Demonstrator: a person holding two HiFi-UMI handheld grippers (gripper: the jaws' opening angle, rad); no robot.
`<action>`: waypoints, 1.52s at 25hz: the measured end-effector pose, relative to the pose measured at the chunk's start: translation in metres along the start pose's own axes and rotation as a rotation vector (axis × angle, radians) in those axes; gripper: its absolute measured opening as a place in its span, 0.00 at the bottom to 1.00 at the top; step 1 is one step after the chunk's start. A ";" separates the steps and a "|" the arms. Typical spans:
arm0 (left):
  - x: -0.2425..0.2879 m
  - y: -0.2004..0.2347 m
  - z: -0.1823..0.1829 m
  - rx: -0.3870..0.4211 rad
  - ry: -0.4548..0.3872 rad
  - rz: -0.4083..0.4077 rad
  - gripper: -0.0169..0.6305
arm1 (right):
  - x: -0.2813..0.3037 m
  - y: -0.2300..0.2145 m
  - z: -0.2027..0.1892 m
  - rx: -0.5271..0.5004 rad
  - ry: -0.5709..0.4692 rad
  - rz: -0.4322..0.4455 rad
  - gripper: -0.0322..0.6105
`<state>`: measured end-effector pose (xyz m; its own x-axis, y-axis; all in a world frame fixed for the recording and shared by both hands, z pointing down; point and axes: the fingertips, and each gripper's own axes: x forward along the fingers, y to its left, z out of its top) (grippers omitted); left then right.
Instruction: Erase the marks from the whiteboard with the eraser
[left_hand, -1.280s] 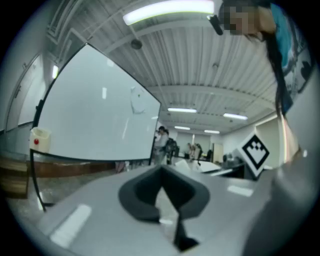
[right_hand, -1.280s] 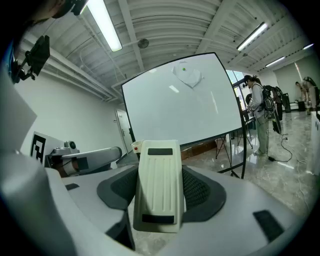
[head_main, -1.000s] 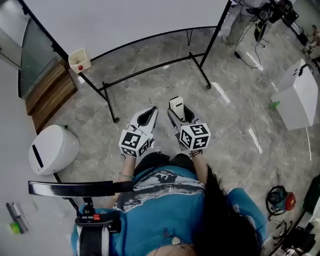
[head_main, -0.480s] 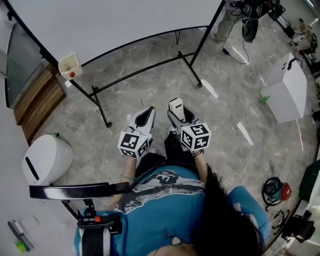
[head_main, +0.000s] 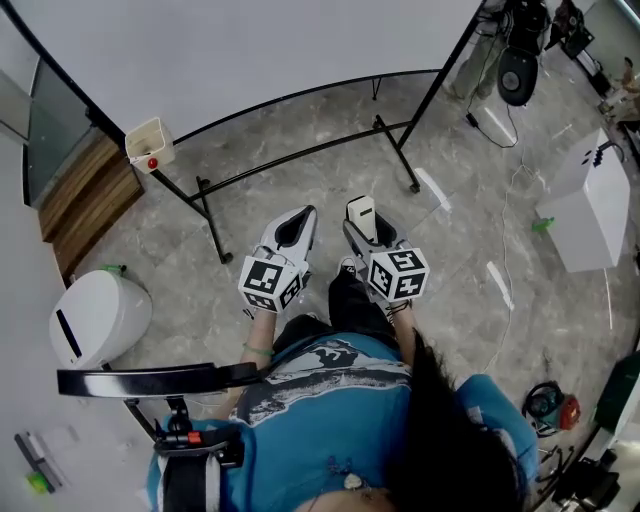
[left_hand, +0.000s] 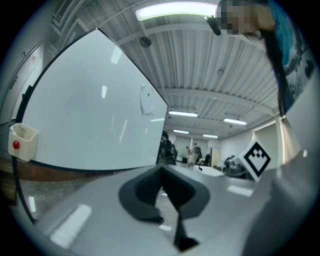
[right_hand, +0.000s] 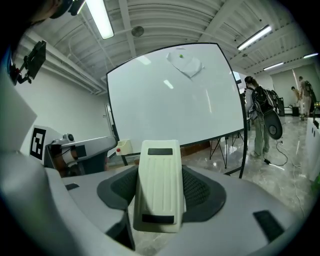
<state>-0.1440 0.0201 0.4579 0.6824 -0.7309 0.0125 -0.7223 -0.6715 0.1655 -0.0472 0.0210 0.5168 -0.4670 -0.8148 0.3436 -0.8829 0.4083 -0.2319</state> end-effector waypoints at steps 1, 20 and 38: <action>0.011 0.003 0.001 0.003 0.001 -0.001 0.03 | 0.007 -0.010 0.006 0.003 -0.004 -0.001 0.46; 0.250 0.021 0.023 0.043 0.005 0.028 0.03 | 0.107 -0.209 0.123 0.002 -0.059 0.108 0.46; 0.319 0.085 0.017 0.061 0.072 0.040 0.03 | 0.196 -0.236 0.227 -0.204 -0.221 0.132 0.46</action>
<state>0.0101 -0.2721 0.4595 0.6578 -0.7479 0.0891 -0.7529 -0.6499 0.1034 0.0811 -0.3286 0.4320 -0.5759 -0.8099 0.1115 -0.8175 0.5721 -0.0669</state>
